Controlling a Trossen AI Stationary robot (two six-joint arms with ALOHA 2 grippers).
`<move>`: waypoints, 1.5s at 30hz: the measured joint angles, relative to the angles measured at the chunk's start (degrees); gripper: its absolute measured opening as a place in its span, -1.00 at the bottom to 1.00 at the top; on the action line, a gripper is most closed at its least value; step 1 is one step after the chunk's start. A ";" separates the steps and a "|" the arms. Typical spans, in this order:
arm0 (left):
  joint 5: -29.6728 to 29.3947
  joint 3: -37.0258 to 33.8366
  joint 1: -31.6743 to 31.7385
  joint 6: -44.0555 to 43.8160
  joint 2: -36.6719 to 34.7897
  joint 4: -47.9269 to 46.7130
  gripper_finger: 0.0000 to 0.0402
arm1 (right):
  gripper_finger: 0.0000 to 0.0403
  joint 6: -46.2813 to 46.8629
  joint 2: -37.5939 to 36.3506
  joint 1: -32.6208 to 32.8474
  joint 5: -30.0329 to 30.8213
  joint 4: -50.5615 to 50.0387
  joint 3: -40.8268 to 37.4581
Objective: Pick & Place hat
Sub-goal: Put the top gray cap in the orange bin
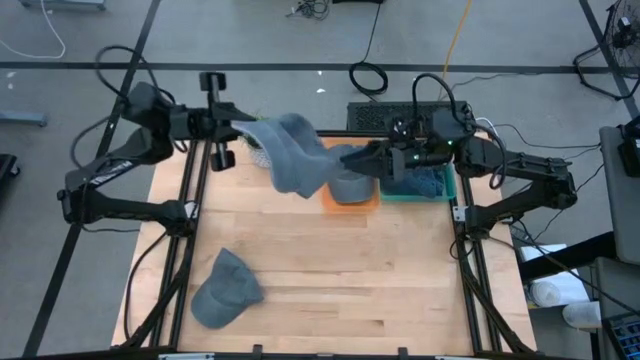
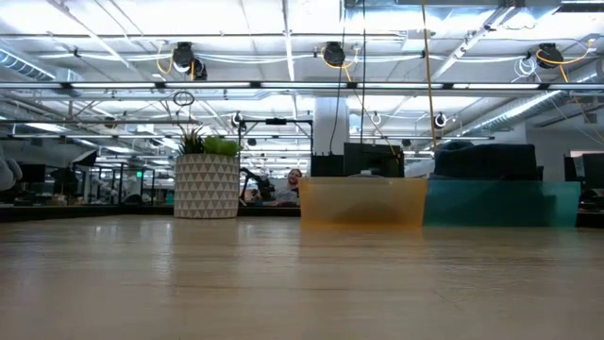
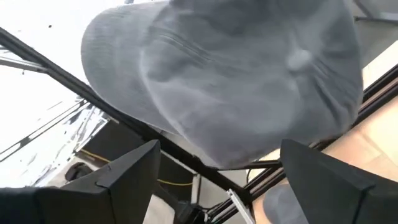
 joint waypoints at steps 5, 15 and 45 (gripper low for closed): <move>0.87 3.75 0.90 2.88 -0.02 -2.13 -0.95 | 0.58 1.81 0.00 -1.46 -0.31 0.11 0.00; 13.16 7.02 1.50 3.88 0.11 -1.69 -0.95 | 0.58 26.02 4.32 -4.97 -12.05 12.23 -0.02; 11.69 7.02 -2.22 8.17 5.55 -1.38 -0.95 | 0.52 40.37 10.25 -8.24 -18.76 19.04 -0.02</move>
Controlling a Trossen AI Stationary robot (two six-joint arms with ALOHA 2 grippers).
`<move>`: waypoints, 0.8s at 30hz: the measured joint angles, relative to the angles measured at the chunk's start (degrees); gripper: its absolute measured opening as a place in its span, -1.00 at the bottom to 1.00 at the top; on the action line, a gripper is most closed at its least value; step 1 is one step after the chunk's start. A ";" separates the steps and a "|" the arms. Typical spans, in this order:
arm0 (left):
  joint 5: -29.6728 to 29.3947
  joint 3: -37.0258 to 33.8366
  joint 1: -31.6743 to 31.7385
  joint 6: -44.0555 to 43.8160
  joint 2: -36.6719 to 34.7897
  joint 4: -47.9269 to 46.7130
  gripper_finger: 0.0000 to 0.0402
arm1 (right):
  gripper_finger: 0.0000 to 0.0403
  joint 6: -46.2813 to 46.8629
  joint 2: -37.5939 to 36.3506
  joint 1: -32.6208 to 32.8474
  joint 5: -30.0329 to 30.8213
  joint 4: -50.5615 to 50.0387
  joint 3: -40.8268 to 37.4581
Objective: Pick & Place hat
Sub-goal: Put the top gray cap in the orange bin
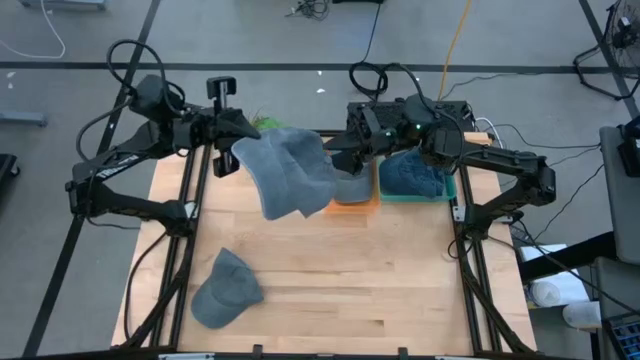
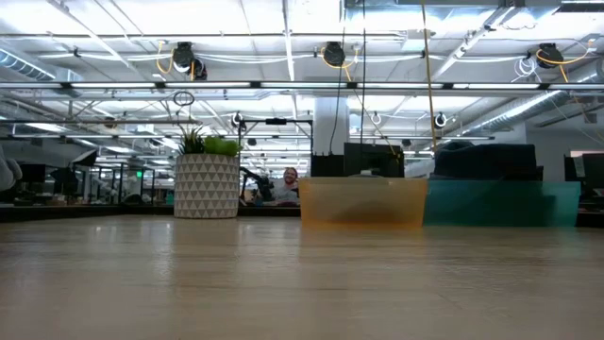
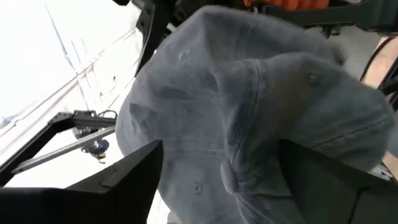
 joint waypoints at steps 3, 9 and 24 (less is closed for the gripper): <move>-0.82 0.00 -0.02 0.32 -0.07 -0.58 -0.95 | 0.37 -0.07 -0.01 -0.03 -1.07 0.07 0.00; -0.96 0.00 0.47 -0.67 -0.28 -0.84 -0.95 | -0.08 -0.26 0.00 0.54 -2.31 0.06 0.00; -1.41 0.00 0.48 -4.66 -0.18 -2.41 -0.92 | -0.91 -5.50 0.01 0.65 -5.18 3.50 0.00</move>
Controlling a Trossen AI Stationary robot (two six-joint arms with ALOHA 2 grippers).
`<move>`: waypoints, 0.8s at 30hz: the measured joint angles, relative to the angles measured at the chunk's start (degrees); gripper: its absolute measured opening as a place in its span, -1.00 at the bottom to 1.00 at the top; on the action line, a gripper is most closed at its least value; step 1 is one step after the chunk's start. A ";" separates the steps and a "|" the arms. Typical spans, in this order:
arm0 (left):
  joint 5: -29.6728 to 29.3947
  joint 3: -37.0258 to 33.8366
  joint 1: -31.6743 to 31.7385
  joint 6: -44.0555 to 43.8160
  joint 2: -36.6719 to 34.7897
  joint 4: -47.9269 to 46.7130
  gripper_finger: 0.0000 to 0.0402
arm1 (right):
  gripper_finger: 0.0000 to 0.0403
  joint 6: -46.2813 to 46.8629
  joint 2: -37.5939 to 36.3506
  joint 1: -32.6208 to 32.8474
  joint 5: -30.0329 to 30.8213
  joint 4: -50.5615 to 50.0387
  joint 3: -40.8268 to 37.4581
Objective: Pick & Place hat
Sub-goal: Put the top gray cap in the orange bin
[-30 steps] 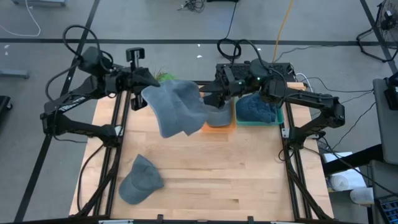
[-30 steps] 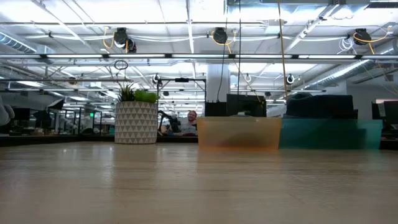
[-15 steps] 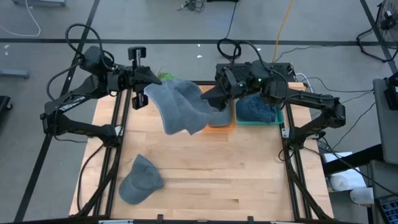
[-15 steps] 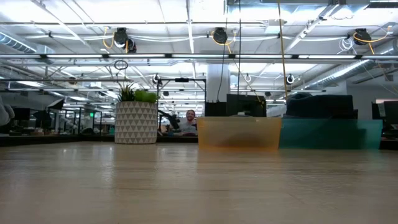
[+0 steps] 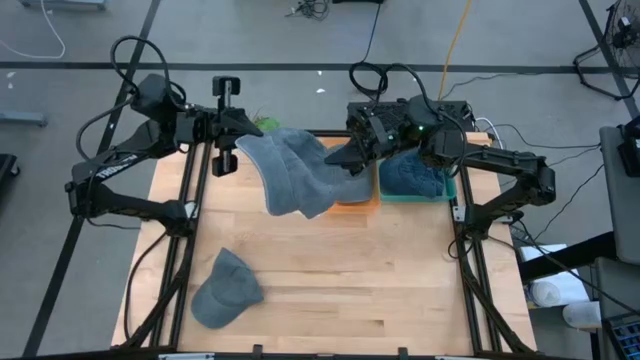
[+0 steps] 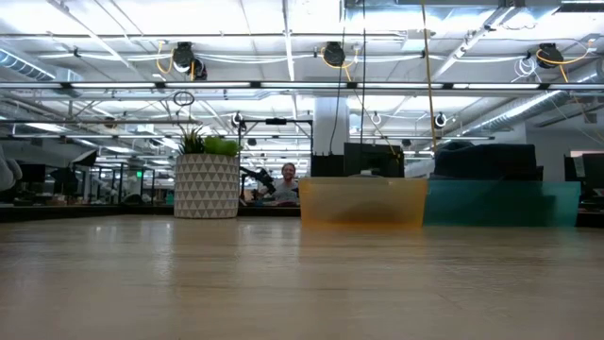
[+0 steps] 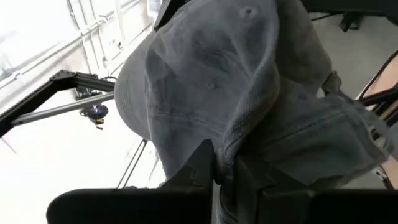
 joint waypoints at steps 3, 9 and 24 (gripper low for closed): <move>0.02 0.00 -0.02 -3.49 0.01 0.00 -0.90 | -0.94 0.11 0.01 -0.47 -1.43 0.68 0.00; -0.15 0.00 0.00 -17.48 0.01 0.31 -0.88 | -0.95 0.75 -1.19 -2.73 -1.80 9.50 0.00; 3.07 -0.07 -0.13 -41.97 -0.29 -5.26 -0.55 | -0.95 -0.82 -7.17 -12.60 -3.23 14.54 -0.05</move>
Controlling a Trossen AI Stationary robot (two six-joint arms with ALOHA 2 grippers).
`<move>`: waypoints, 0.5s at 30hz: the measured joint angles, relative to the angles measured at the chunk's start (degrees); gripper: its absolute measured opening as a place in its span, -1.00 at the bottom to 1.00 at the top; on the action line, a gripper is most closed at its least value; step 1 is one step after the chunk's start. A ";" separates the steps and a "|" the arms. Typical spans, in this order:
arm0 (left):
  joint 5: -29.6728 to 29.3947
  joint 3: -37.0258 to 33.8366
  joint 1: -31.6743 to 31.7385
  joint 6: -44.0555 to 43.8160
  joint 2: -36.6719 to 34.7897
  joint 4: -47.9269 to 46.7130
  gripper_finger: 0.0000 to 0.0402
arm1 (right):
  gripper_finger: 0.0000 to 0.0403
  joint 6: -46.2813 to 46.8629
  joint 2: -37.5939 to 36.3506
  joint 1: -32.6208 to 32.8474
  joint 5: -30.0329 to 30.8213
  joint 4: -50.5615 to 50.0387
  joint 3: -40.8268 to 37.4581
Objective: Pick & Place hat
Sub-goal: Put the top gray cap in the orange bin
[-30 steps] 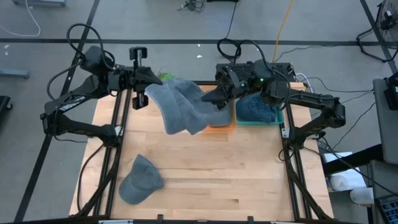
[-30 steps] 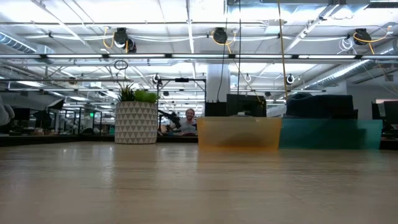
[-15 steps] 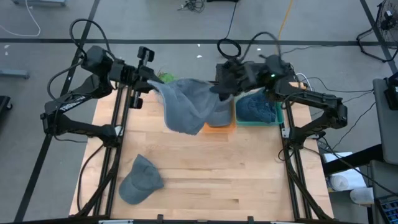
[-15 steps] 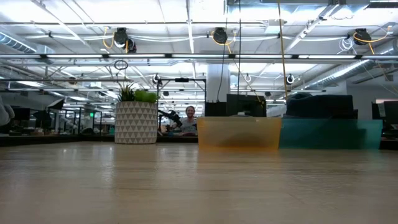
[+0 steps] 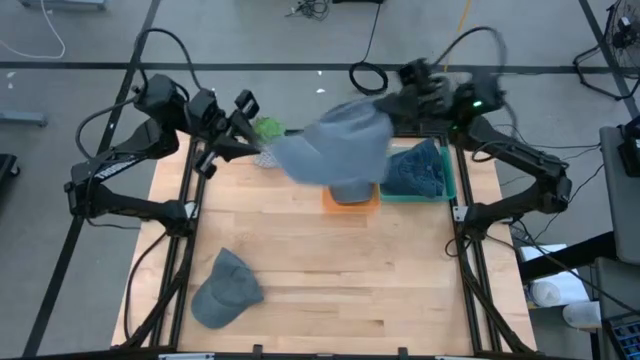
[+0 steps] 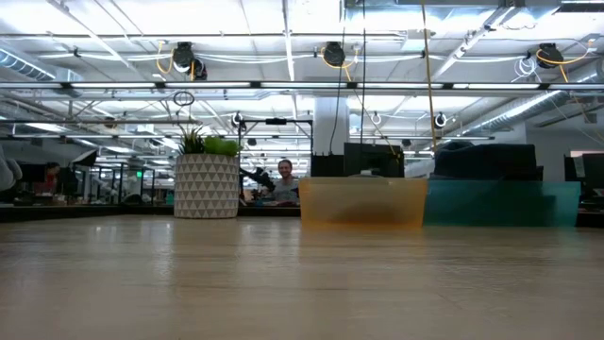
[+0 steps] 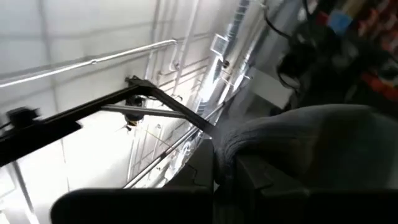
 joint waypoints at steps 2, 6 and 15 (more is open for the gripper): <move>-0.01 0.04 -0.05 -1.36 -0.14 -1.22 -0.51 | -0.95 0.05 -1.02 -1.43 -1.39 1.23 0.10; -3.18 0.00 0.06 -3.08 0.04 -3.88 -0.39 | -0.95 0.05 -2.36 -3.98 -3.12 0.89 0.08; -10.15 0.00 3.47 -11.74 -0.58 -4.69 0.01 | -0.95 -6.61 -4.14 -9.25 -16.75 0.74 0.09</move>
